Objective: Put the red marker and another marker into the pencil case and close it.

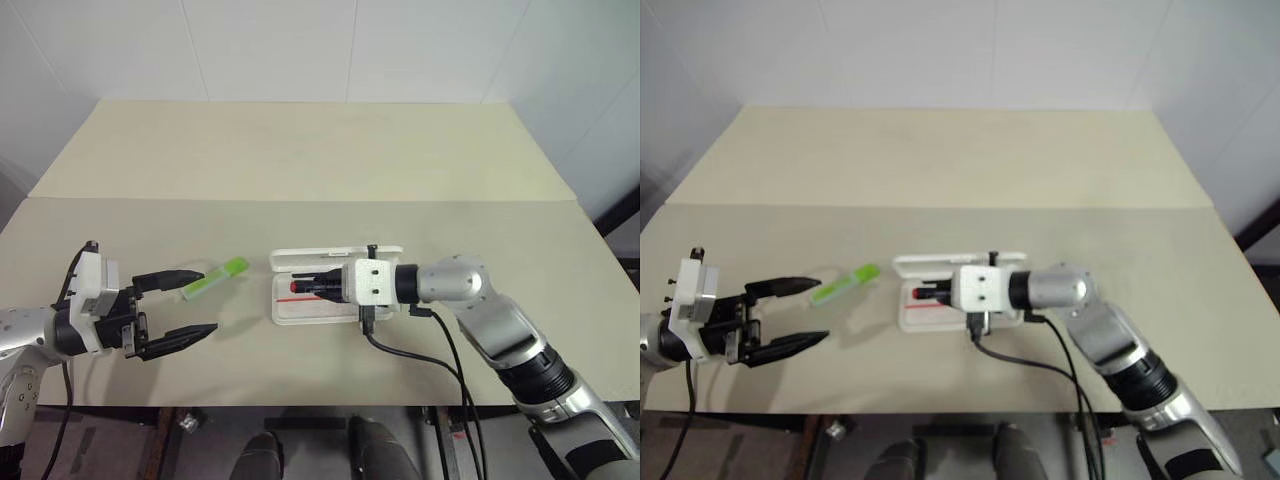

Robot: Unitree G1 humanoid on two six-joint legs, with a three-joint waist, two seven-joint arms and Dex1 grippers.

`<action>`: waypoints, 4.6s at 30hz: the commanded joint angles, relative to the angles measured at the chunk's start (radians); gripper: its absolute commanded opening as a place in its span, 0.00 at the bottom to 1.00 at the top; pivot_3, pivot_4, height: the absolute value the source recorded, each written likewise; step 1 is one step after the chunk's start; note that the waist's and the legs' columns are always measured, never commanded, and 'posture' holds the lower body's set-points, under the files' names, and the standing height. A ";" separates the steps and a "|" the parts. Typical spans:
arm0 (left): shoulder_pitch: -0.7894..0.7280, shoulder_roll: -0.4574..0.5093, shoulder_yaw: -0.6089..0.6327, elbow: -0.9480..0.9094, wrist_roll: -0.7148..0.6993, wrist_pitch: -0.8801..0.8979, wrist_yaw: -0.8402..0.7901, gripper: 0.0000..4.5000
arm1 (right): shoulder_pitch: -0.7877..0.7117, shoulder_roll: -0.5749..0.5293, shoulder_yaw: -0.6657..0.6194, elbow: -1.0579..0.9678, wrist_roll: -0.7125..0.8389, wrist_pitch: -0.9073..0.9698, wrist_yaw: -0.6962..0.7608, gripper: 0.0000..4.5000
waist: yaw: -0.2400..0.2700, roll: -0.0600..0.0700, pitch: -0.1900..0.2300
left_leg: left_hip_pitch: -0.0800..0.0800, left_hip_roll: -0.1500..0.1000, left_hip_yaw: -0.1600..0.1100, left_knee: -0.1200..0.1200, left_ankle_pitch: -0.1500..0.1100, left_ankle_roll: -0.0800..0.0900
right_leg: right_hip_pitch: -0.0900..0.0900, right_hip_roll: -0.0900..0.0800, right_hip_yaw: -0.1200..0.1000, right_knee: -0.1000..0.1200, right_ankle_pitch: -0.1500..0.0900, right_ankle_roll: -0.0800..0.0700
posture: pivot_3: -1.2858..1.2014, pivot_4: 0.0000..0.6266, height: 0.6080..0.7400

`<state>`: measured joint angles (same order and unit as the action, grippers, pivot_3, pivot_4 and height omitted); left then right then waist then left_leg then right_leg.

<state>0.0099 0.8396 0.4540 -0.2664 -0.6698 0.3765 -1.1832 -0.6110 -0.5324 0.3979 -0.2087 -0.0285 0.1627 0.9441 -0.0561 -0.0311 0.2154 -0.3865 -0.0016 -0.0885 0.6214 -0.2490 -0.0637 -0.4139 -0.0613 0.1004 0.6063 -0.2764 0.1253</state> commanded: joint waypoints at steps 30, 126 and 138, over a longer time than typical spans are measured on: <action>-0.014 -0.004 -0.010 -0.022 0.005 -0.007 0.080 1.00 | 0.041 -0.067 -0.166 -0.060 0.274 0.055 0.204 1.00 | 0.001 0.000 0.000 | 0.001 0.000 -0.001 0.000 0.000 0.000 | 0.000 0.000 -0.001 0.002 0.002 0.003 | 0.52 0.24 1.00; -0.893 0.046 -0.385 0.478 0.370 0.093 -0.133 0.24 | 0.228 -0.257 -0.583 0.063 0.661 0.165 0.350 1.00 | 0.025 0.000 0.001 | -0.003 -0.001 -0.005 0.007 -0.001 0.000 | 0.001 0.001 -0.004 0.005 0.006 0.015 | 0.52 0.24 1.00; -0.963 -0.051 -0.529 0.160 0.266 0.398 -0.067 0.24 | 0.197 -0.257 -0.576 0.132 0.613 0.112 0.353 1.00 | 0.019 0.000 0.001 | -0.002 -0.001 -0.005 0.007 -0.001 0.000 | 0.002 0.001 -0.004 0.005 0.006 0.016 | 0.52 0.24 1.00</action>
<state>-0.9269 0.7883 -0.0711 -0.0621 -0.3881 0.7512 -1.2691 -0.4078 -0.7754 -0.1600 -0.0690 0.5801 0.2964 1.2940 -0.0376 -0.0311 0.2163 -0.3889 -0.0027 -0.0934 0.6279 -0.2498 -0.0632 -0.4123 -0.0605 0.0967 0.6117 -0.2704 0.1412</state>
